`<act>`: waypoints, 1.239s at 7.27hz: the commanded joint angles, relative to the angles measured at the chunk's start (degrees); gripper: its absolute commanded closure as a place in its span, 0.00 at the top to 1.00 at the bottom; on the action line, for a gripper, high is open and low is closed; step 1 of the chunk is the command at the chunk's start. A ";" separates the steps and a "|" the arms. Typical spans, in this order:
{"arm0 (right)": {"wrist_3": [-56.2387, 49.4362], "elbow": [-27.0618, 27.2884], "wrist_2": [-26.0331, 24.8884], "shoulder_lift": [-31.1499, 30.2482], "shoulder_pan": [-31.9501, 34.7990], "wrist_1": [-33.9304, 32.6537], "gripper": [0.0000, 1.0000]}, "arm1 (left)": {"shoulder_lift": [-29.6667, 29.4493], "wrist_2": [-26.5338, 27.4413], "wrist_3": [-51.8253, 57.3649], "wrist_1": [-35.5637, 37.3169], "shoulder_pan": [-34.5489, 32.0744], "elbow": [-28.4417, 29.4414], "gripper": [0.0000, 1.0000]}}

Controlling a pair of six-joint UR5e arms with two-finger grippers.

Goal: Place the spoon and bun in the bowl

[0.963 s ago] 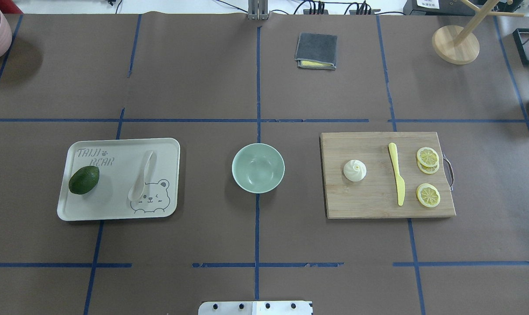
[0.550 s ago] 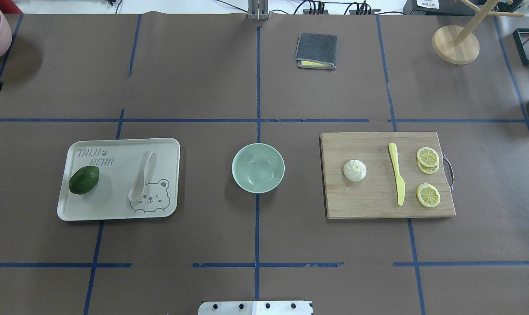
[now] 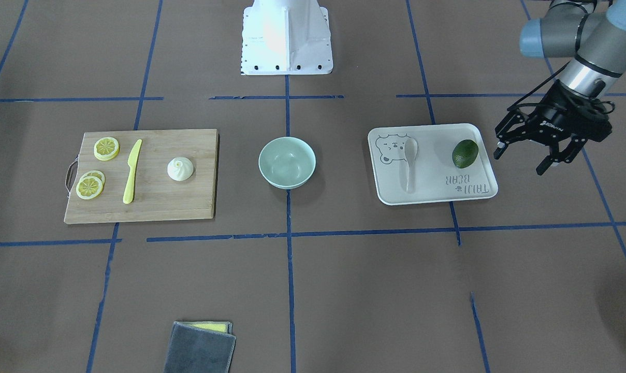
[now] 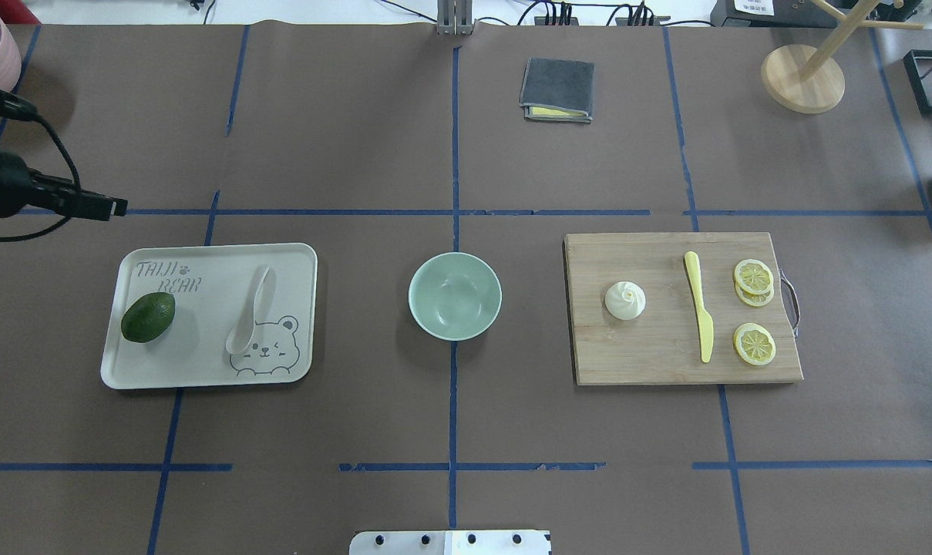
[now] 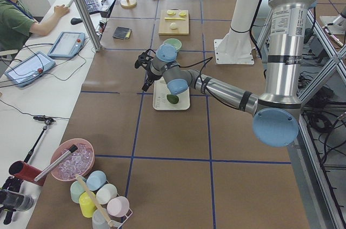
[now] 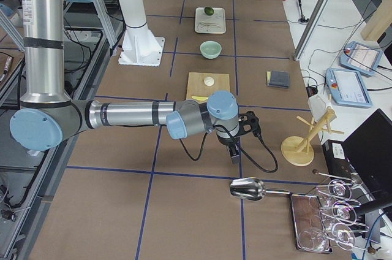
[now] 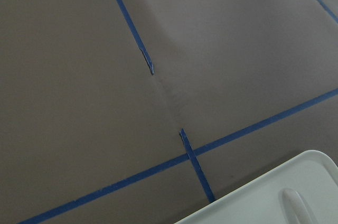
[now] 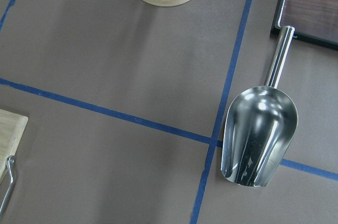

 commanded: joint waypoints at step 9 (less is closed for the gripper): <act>-0.08 -0.80 0.02 -0.07 0.00 0.00 1.00 | -11.76 17.75 -23.39 8.17 22.97 7.83 0.82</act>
